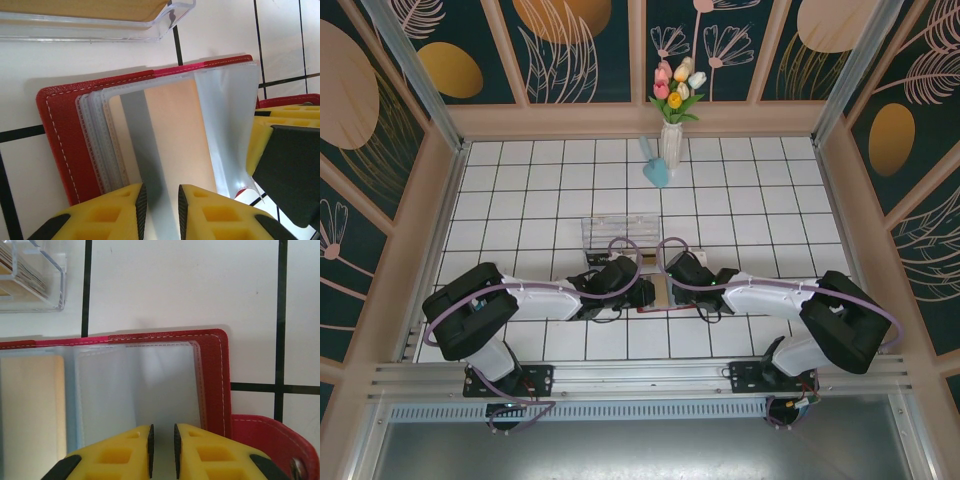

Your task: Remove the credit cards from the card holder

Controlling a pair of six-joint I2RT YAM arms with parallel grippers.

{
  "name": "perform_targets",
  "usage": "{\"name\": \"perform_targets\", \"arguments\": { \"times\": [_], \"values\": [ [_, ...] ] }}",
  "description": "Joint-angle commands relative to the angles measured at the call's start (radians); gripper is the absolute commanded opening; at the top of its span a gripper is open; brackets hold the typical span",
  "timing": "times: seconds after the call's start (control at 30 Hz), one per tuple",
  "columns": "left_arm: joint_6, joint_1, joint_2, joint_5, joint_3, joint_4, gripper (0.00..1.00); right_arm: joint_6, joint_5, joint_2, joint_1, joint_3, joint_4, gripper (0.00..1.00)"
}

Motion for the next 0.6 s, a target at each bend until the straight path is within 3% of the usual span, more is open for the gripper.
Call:
{"name": "perform_targets", "arguments": {
  "times": [0.0, 0.4, 0.57],
  "values": [
    [-0.006, 0.002, -0.007, -0.033, 0.029, -0.059, 0.28, 0.01, -0.02, -0.013, 0.001, -0.022, 0.012, 0.21],
    [-0.012, 0.002, -0.075, -0.084, 0.009, -0.099, 0.29, 0.013, -0.023, -0.009, 0.001, -0.027, 0.017, 0.21],
    [-0.01, 0.002, -0.03, -0.061, 0.024, -0.099, 0.29, 0.013, -0.024, -0.009, 0.0, -0.025, 0.017, 0.21]
  ]
}}
